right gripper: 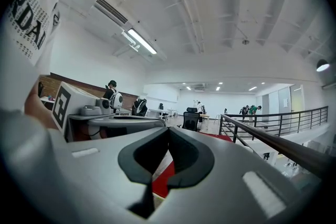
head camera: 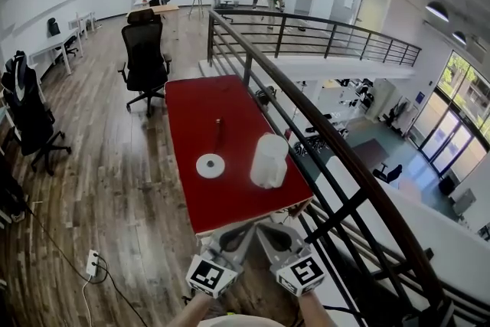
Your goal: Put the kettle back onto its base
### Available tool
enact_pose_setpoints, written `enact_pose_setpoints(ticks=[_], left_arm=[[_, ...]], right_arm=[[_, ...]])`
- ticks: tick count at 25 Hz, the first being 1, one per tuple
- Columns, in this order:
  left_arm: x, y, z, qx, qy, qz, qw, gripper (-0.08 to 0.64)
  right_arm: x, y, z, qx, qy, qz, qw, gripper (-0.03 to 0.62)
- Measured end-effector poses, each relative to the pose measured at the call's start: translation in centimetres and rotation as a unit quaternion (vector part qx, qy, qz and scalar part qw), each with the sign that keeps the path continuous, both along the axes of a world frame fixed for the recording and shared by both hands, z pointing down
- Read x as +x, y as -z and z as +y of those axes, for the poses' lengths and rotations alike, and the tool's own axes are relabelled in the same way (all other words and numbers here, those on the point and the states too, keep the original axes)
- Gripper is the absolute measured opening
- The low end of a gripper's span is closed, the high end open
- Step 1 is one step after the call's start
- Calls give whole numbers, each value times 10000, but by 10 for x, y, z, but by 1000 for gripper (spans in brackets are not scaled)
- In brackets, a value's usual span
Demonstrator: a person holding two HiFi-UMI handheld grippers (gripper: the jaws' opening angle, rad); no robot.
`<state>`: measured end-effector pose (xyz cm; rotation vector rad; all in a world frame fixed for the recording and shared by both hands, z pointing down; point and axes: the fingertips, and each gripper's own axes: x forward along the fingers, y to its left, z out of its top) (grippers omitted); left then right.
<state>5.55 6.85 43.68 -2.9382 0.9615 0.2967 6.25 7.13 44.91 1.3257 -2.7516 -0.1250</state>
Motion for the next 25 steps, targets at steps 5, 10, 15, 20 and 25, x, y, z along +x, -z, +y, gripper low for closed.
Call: enact_pose_setpoints(ticks=[5, 10, 15, 20, 25], left_arm=[[-2, 5, -32, 49, -69, -13, 10000, -9], [-5, 3, -61, 84, -200, -208, 9995, -9], [-6, 8, -92, 53, -308, -217, 9993, -9], [-12, 5, -124, 152, -421, -365, 9983, -9], [-24, 1, -152, 159, -454, -280, 9984, -9]], right_arm=[[-3, 5, -32, 35, -113, 77, 9999, 8], [-5, 9, -63, 20, -255, 134, 9996, 8], [-6, 10, -91, -5, -441, 73, 9990, 8], [-12, 7, -125, 7, -575, 102, 9983, 8], [-23, -1, -153, -2, -701, 96, 9975, 8]])
